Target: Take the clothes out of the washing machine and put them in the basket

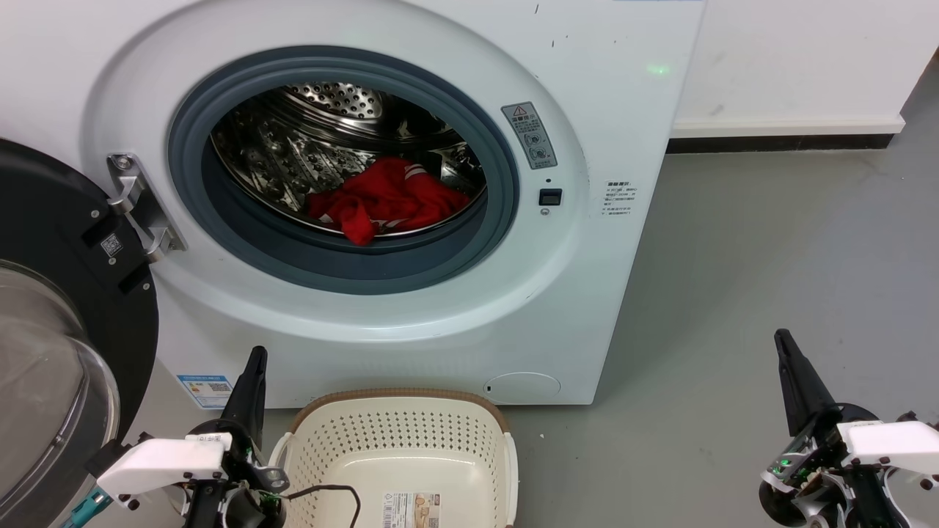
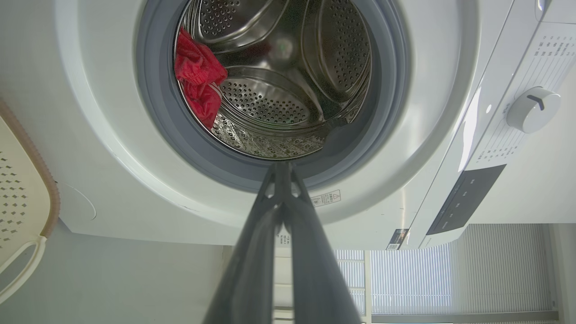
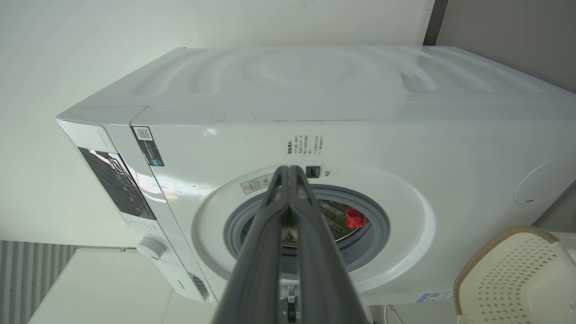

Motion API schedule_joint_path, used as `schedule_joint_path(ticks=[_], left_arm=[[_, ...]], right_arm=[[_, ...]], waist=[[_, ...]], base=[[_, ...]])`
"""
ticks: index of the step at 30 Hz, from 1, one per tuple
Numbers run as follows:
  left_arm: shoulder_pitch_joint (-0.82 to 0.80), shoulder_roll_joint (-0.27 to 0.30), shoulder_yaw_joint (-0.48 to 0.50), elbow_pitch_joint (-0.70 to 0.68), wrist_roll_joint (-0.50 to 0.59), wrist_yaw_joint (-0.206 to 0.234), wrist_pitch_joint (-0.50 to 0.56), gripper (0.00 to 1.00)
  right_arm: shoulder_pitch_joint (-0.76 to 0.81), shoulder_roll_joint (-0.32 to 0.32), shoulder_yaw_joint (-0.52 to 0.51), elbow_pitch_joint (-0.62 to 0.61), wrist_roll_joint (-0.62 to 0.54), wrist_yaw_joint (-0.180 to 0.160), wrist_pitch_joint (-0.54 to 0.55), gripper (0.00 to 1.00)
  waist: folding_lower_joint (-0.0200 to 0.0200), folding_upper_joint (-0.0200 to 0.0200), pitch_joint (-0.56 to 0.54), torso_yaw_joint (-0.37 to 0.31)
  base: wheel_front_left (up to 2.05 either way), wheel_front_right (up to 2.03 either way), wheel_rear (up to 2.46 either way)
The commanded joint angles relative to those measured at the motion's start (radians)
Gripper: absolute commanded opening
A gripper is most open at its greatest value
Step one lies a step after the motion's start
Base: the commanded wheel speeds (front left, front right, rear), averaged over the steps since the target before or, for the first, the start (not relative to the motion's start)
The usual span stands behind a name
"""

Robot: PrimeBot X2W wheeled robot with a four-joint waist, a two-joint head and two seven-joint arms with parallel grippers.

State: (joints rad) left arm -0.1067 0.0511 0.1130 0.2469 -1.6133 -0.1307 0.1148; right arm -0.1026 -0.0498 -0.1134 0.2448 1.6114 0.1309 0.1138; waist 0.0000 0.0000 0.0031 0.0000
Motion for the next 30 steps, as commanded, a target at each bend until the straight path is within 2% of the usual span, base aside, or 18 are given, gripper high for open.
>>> schedule_joint_path(ticks=[1,22,23,30], left_arm=[[-0.005,-0.002,0.003,-0.003,0.0,-0.002,0.002,0.0],[-0.005,-0.002,0.003,-0.003,0.0,-0.002,0.002,0.0],[-0.005,-0.002,0.003,-0.003,0.0,-0.002,0.002,1.0],[0.003,-0.001,-0.037,-0.007,0.02,0.0,-0.037,1.0]], right_arm=[[-0.014,-0.001,-0.001,0.001,0.004,0.0,0.002,0.0],[-0.014,-0.001,-0.001,0.001,0.003,0.0,0.002,0.0],[-0.014,-0.001,-0.001,0.001,0.003,0.0,0.002,1.0],[0.02,0.001,0.023,-0.012,-0.025,0.0,-0.036,1.0]], waist=[[0.0,0.0,0.0,0.0],[0.0,0.0,0.0,0.0],[0.0,0.0,0.0,0.0],[0.0,0.0,0.0,0.0]], base=[[0.0,0.0,0.0],[0.0,0.0,0.0],[0.0,0.0,0.0],[0.0,0.0,0.0]])
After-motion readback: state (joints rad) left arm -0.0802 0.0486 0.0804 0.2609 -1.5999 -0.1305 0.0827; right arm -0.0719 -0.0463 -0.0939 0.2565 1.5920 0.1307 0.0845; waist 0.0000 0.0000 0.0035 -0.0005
